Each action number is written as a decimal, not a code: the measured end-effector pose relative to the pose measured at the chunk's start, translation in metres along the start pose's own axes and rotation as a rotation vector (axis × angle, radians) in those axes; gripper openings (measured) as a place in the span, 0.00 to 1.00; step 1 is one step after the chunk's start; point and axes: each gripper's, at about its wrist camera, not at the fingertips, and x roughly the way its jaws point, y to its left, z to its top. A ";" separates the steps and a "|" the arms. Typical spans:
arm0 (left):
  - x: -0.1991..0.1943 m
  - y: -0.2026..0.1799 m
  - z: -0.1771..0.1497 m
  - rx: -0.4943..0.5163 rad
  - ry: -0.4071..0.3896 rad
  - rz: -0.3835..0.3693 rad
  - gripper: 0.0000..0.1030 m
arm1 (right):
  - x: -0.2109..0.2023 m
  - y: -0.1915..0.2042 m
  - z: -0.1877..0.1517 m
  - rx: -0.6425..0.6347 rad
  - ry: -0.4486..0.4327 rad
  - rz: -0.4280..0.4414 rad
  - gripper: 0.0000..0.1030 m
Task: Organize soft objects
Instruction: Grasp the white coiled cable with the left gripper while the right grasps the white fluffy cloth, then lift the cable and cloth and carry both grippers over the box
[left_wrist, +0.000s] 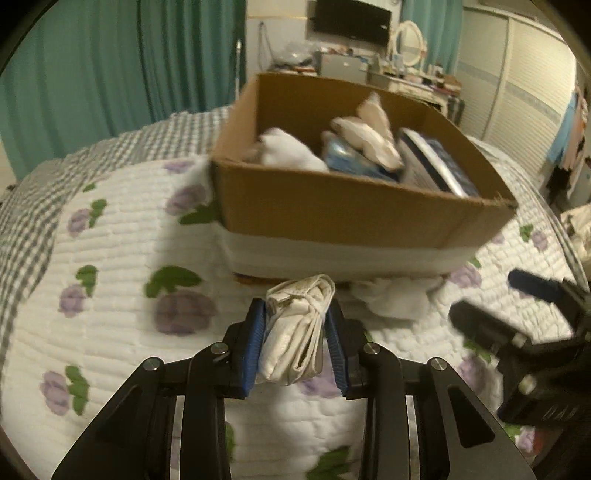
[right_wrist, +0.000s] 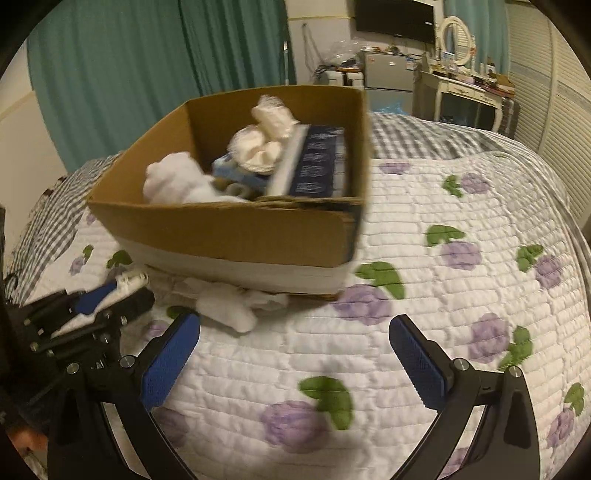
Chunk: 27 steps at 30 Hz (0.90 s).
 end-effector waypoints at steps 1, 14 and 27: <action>-0.001 0.005 0.002 -0.008 -0.004 0.012 0.31 | 0.002 0.004 0.000 -0.009 0.004 0.002 1.00; 0.023 0.034 -0.002 -0.067 0.032 0.058 0.30 | 0.059 0.046 0.012 -0.058 0.101 0.024 0.92; 0.017 0.032 -0.005 -0.075 0.043 0.052 0.30 | 0.059 0.036 0.006 0.006 0.111 0.029 0.42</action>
